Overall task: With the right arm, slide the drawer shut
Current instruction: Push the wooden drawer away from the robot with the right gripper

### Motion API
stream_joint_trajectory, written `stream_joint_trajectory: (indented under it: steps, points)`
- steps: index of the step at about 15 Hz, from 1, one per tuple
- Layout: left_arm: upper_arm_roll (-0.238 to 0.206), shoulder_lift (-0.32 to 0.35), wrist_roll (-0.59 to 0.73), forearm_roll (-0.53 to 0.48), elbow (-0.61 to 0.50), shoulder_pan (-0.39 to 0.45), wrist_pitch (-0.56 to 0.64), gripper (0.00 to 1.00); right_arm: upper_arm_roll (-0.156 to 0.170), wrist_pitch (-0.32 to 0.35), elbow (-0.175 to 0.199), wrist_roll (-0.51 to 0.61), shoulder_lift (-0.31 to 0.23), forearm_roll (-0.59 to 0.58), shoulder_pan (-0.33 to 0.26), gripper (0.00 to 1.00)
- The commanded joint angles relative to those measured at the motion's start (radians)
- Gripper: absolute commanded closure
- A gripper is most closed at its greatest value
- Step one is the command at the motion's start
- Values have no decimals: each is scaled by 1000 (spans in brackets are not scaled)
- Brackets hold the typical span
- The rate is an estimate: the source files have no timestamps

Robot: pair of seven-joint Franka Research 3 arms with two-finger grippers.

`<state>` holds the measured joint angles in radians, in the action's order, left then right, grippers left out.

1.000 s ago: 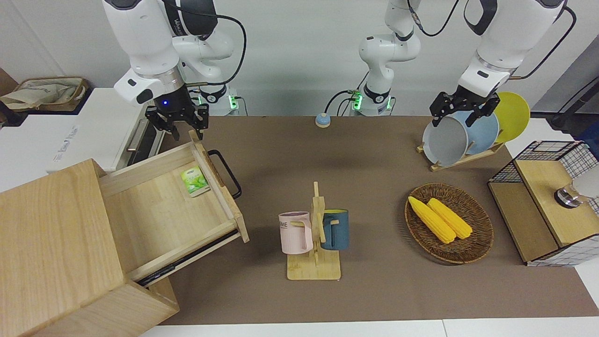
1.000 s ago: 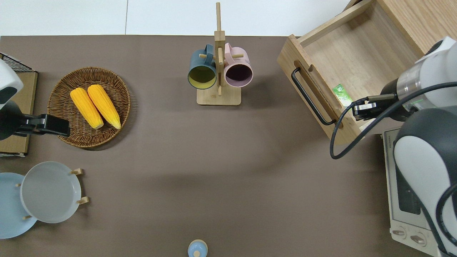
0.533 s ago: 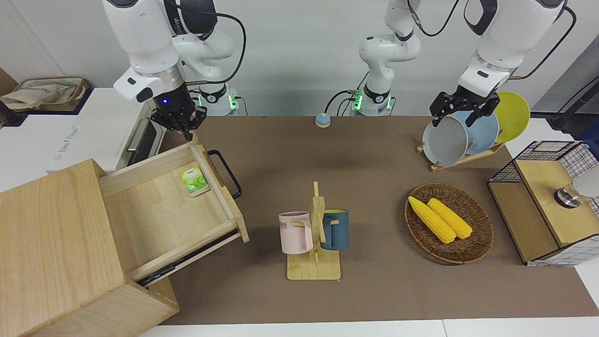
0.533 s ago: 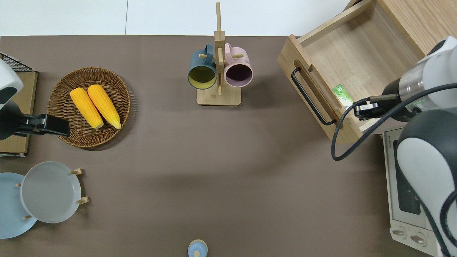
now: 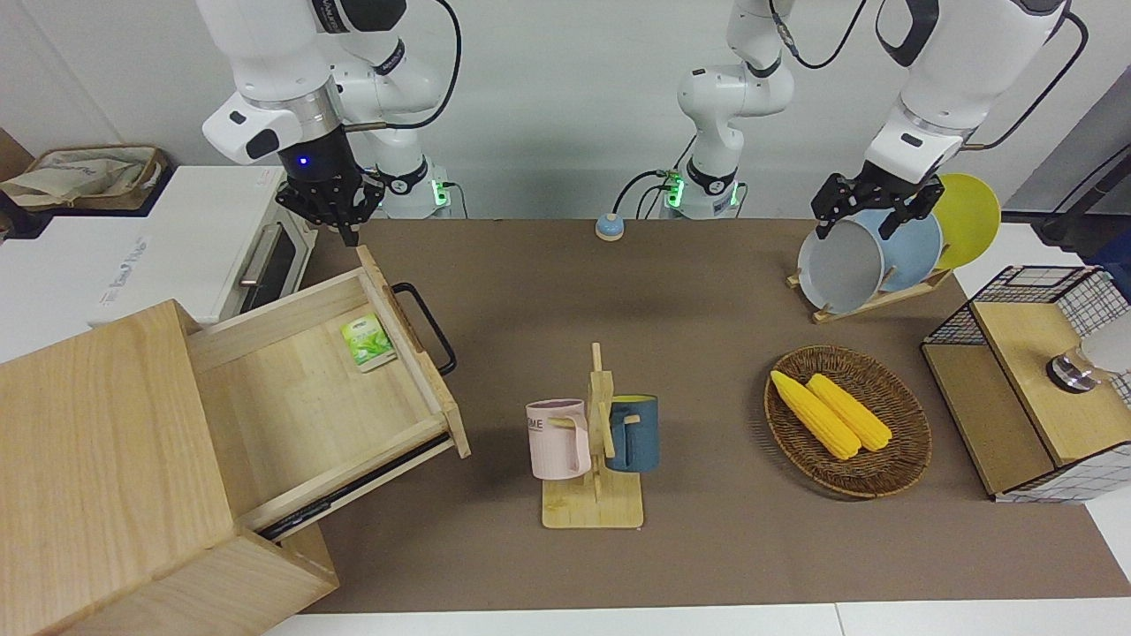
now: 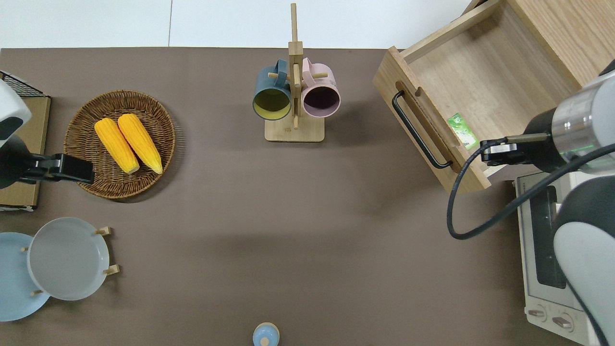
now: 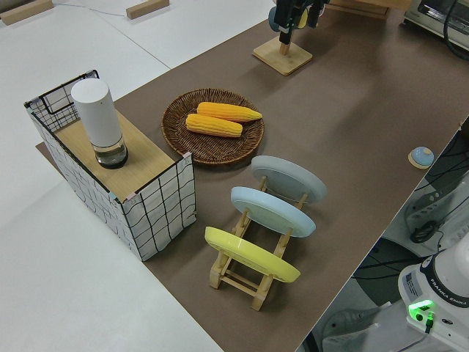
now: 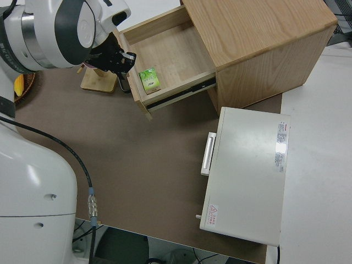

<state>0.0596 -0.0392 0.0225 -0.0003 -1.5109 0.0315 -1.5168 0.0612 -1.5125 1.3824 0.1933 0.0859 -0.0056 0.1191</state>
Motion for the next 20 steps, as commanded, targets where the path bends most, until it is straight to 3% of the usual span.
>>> stream_joint_trajectory:
  steps: [1,5,9,12,16,18,20]
  points:
    - [6,-11,10,17,26,4,20,7,5,3,0,170,-5,6,57,1000]
    - [6,-11,10,17,26,4,20,7,6,-5,1,414,11,4,144,1000]
    - [6,-11,10,17,26,4,20,7,5,-34,12,659,75,-36,223,1000]
    - [6,-11,10,17,26,4,20,7,3,-58,18,805,124,-30,224,1000]
    - [6,-11,10,17,26,4,20,7,2,-170,78,1027,159,-13,220,1000]
    - [6,-11,10,17,24,4,20,7,2,-196,78,1139,186,-13,208,1000]
    - [6,-11,10,17,26,4,20,7,-4,-198,76,1160,204,-14,201,1000]
